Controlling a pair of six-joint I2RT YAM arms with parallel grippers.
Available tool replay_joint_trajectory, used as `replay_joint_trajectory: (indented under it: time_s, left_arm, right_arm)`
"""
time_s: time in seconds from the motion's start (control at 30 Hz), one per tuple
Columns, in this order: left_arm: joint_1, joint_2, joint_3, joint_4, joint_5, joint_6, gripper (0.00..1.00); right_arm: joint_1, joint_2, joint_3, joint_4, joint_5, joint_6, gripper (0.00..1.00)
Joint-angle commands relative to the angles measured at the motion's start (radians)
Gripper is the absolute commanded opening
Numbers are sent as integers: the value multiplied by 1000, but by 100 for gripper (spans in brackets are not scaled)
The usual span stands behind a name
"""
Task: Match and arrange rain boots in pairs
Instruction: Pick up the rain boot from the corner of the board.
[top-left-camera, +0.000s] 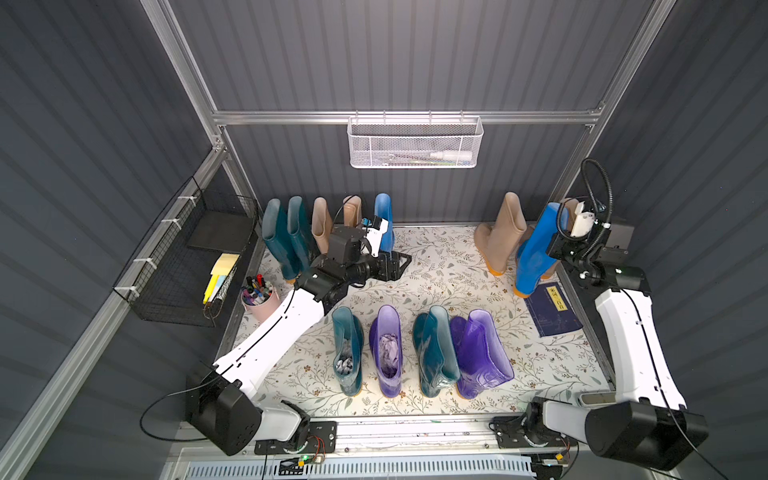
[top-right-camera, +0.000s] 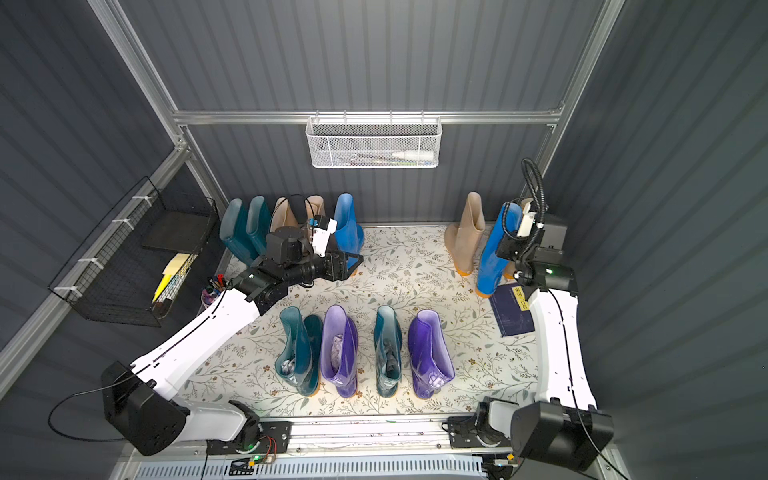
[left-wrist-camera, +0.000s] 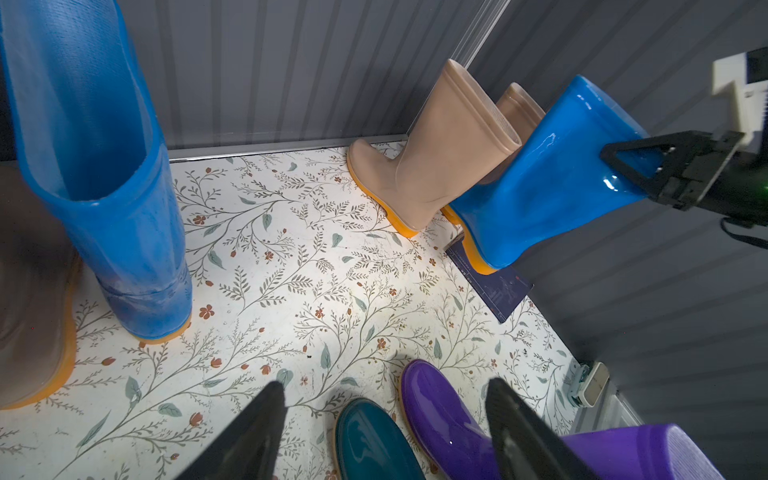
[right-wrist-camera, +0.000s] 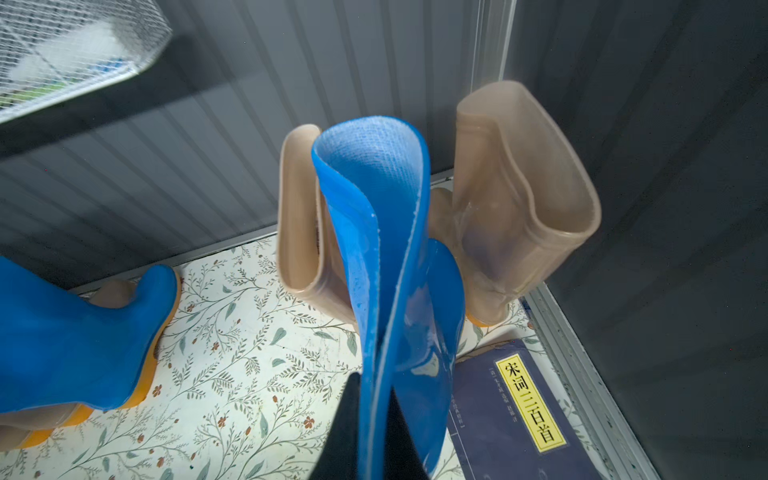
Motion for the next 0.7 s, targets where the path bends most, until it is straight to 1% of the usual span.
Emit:
replay_joint_trajectory:
  time_s: [0.0,0.17,0.33,0.5,0.67]
  left_arm:
    - [-7,1,41,-19,19,18,78]
    - [-7,-7,45,-25,19,19,78]
    - [-7,-17,46,-30,19,22,78]
    - [-7,-28,47,-42,4,32,78]
    - [-7,-32,49,-53,-7,34,78]
  right_arm:
    - [19,-65,67,45,10,-3,0]
    - [62,-100,150,-24,-5,-14,0]
    - [156,-99,261,-61,40,-34,0]
    - [249,-71,391,-79,84,-57,0]
    - [339,-13,514,-94,94,-84,0]
